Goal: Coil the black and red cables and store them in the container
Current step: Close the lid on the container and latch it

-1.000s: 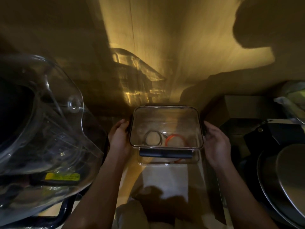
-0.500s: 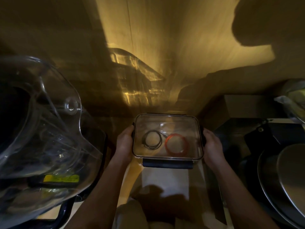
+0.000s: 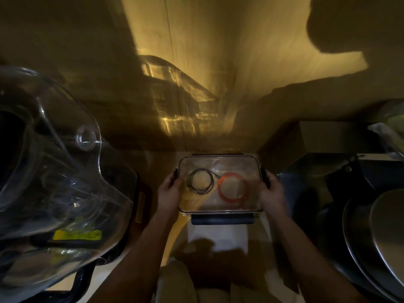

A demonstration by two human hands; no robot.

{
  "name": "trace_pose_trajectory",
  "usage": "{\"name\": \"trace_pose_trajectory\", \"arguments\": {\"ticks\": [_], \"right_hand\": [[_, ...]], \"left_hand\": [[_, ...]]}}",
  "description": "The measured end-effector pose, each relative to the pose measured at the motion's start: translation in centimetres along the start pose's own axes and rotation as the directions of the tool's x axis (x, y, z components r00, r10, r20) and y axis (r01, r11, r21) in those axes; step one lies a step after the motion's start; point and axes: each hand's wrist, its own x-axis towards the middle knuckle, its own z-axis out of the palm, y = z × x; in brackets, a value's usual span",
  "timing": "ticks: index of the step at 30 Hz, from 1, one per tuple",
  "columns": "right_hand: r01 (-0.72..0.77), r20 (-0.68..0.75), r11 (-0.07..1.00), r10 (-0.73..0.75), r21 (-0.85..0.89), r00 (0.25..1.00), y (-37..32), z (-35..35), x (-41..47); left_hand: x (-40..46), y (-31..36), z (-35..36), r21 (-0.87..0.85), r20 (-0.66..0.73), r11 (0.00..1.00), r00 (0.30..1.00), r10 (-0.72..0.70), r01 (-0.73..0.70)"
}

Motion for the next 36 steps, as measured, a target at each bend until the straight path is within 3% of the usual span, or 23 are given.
{"name": "trace_pose_trajectory", "arguments": {"ticks": [19, 27, 36], "right_hand": [[-0.088, 0.015, 0.996, 0.088, 0.012, 0.996, 2.4, 0.2, -1.8], [-0.051, 0.054, 0.998, 0.05, 0.027, 0.997, 3.3, -0.7, -6.1], [-0.036, 0.02, 0.999, 0.036, 0.038, 0.999, 3.1, -0.1, -4.9]], "left_hand": [[-0.8, -1.3, -0.8, 0.185, -0.028, 0.982, 0.998, 0.047, -0.041], [-3.1, -2.5, -2.8, 0.249, 0.004, 0.967, 0.998, 0.062, -0.061], [-3.1, -1.6, -2.0, 0.264, 0.008, 0.961, 0.996, 0.083, -0.083]]}}
